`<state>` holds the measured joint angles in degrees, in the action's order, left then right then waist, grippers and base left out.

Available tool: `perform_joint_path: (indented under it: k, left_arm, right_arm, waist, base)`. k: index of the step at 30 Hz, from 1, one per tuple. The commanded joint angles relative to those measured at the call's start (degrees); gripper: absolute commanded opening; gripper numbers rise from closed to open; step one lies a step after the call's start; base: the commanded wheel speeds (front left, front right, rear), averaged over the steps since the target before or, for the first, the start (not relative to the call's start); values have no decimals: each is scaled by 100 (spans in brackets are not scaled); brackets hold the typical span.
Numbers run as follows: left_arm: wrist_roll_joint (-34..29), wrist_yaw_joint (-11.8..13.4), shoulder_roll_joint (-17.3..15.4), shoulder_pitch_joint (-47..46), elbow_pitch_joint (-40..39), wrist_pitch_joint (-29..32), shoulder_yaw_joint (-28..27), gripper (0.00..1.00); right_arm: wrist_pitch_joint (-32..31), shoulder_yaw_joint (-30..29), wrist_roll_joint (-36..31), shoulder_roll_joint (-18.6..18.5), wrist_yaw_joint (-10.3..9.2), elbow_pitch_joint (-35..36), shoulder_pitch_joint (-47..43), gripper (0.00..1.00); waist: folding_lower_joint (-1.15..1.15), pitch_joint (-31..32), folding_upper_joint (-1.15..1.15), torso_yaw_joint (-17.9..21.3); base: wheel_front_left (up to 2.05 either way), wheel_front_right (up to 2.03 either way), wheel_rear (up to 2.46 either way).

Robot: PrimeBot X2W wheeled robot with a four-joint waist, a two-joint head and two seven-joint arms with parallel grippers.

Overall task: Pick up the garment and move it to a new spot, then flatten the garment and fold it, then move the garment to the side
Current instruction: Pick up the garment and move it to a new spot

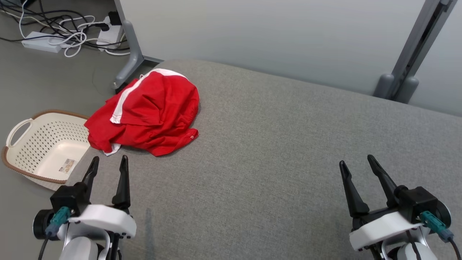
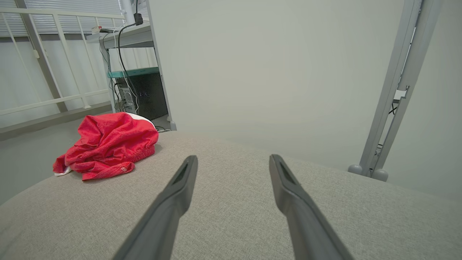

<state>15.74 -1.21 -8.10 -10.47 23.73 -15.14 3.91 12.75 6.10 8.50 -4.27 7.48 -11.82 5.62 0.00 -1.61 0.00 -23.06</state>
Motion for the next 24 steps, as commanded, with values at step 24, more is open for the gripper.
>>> perform_joint_path:
  k: [24]
  left_arm:
    - [703,-583,-243,-2516,2945,634,134,100]
  right_arm:
    - [-97,117,37,-350,2,305,941,100]
  waist:
    - [0,-1999,0,1522]
  base:
    - [0,0,0]
